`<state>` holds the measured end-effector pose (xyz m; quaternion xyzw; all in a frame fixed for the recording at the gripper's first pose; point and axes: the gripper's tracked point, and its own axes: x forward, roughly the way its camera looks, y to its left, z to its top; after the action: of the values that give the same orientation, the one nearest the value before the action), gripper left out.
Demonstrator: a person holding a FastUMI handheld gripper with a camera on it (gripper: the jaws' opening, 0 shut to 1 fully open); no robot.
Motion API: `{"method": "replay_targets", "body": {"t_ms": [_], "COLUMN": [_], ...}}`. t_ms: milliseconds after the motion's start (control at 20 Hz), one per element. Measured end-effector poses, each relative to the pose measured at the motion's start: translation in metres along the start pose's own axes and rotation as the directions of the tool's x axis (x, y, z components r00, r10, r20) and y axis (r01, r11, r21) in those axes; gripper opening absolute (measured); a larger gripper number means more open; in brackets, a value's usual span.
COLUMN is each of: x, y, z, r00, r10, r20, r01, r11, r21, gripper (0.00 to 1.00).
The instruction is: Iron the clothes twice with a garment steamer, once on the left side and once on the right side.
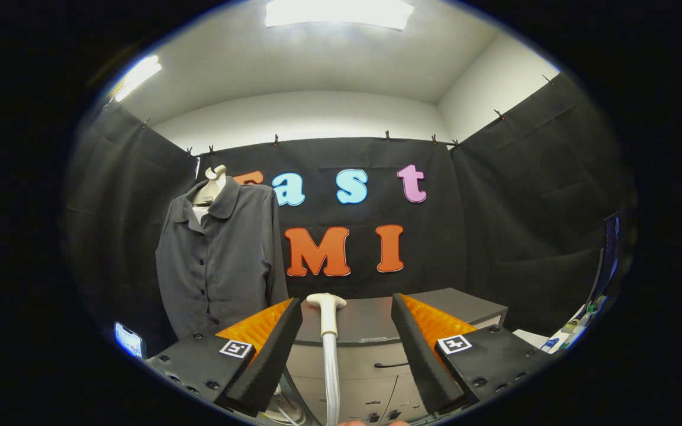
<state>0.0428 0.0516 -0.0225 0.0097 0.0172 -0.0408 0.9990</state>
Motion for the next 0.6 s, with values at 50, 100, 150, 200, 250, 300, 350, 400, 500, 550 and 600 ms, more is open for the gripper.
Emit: {"method": "replay_targets", "body": {"t_ms": [50,100,150,200,250,300,350,400,500,550,600], "x": [0.0,0.002,0.002,0.001,0.002,0.003,0.003,0.003,0.006,0.008,0.011], "y": [0.001,0.001,0.002,0.002,0.001,0.001,0.001,0.003,0.002,0.0,0.0], "z": [-0.001,-0.002,-0.003,-0.002,-0.001,0.0,0.001,0.002,0.007,0.009,0.009], "r00": [1.0,1.0,1.0,1.0,1.0,1.0,1.0,1.0,1.0,1.0,1.0], "r10": [-0.001,-0.001,-0.001,-0.001,-0.001,-0.001,0.001,0.005,0.003,0.0,0.0], "r20": [-0.003,-0.006,-0.005,-0.006,-0.005,-0.003,-0.001,0.004,0.013,0.015,0.017], "r01": [0.001,0.001,0.001,0.001,0.001,0.001,-0.001,-0.005,-0.003,0.0,0.0], "r11": [1.0,1.0,1.0,1.0,1.0,1.0,1.0,1.0,1.0,1.0,1.0], "r21": [-0.001,-0.001,-0.002,-0.003,-0.005,-0.007,-0.008,-0.01,-0.017,-0.019,-0.018], "gripper": [0.98,0.98,0.98,0.98,0.98,0.98,0.98,0.98,0.98,0.98,0.98]}}
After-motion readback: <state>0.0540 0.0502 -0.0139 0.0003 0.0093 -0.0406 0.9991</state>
